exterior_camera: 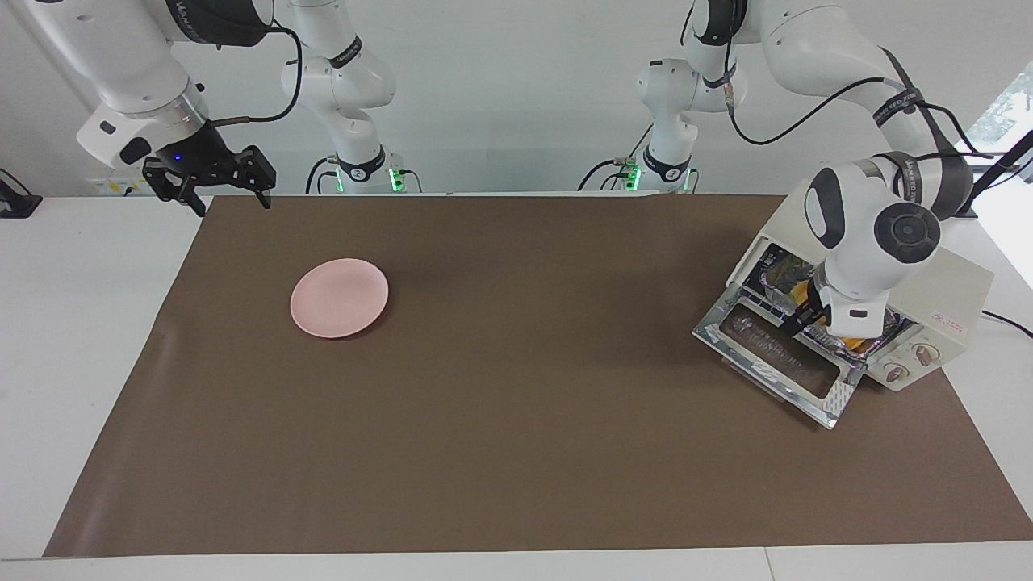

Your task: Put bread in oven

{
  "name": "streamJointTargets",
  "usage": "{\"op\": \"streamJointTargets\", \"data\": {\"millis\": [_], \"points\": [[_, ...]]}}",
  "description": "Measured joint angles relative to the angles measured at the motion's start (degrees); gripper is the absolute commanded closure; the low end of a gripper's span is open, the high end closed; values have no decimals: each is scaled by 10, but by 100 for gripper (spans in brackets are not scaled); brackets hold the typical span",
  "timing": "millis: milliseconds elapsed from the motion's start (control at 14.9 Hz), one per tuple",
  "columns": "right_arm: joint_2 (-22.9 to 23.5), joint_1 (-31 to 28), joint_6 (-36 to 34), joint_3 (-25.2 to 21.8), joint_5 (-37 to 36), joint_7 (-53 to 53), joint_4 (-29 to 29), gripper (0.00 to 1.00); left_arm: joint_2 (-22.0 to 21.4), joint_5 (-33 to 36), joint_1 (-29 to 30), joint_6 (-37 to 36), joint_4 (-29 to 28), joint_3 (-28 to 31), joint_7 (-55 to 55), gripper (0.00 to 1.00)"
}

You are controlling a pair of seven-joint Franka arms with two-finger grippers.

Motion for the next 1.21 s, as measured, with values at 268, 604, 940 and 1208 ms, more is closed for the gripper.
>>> {"op": "streamJointTargets", "data": {"millis": [268,604,940,1208], "points": [[0,0,0,0,0,0,0,0,-40,-46,1,-63,72,2,90,0],[0,0,0,0,0,0,0,0,-135,-69,-1,-191,80,-12,231,0],[0,0,0,0,0,0,0,0,-184,-81,19,-290,68,-43,310,0],[0,0,0,0,0,0,0,0,-199,-84,130,-272,60,-163,310,0]]}}
